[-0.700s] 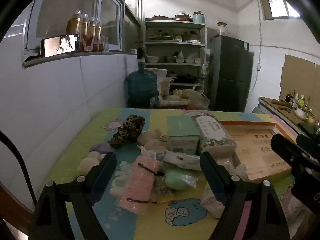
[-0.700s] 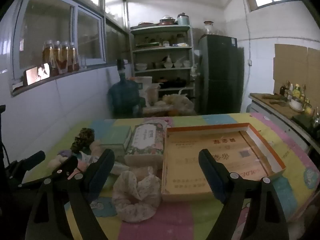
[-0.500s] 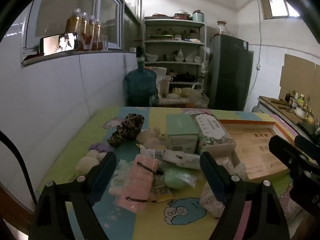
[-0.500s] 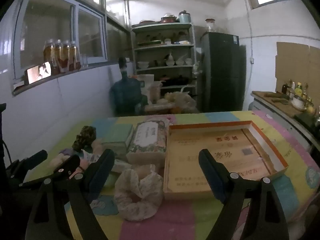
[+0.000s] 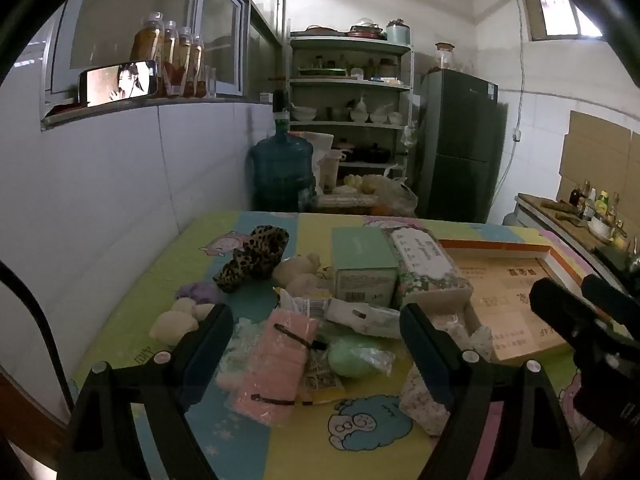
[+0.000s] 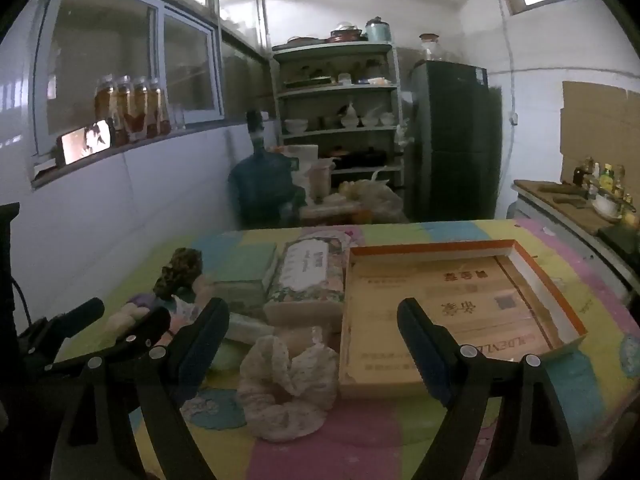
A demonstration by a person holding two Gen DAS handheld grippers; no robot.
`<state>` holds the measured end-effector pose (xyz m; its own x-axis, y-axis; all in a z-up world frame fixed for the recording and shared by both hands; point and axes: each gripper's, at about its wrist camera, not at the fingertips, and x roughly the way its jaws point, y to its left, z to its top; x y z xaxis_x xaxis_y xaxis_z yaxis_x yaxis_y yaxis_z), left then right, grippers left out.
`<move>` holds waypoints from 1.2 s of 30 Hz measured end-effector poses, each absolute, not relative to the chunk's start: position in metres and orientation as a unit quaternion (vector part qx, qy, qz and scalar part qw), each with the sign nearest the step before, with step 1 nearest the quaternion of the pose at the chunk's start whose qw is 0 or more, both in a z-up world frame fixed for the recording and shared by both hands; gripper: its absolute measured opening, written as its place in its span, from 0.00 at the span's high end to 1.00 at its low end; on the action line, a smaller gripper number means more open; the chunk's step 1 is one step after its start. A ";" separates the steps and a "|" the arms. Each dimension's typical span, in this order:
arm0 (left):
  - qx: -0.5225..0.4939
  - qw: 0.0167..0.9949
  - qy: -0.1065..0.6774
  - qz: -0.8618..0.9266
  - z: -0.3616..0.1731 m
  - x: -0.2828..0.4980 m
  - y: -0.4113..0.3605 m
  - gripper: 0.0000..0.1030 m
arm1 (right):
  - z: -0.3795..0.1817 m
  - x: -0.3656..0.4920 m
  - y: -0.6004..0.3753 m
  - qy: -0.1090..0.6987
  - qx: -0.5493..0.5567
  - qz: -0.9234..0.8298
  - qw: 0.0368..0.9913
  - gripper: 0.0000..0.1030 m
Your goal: Organize soft objects
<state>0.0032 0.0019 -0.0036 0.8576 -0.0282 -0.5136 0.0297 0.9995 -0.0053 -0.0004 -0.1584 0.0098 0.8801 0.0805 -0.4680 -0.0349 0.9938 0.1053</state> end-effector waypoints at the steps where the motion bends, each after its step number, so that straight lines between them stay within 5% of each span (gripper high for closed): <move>1: 0.001 0.964 0.266 -0.016 -0.004 0.003 0.002 0.17 | 0.010 0.000 -0.158 0.244 0.046 0.031 0.968 0.15; 36: -0.008 0.963 0.270 -0.017 -0.008 0.009 0.005 0.17 | 0.005 0.004 -0.155 0.248 0.055 0.066 0.965 0.15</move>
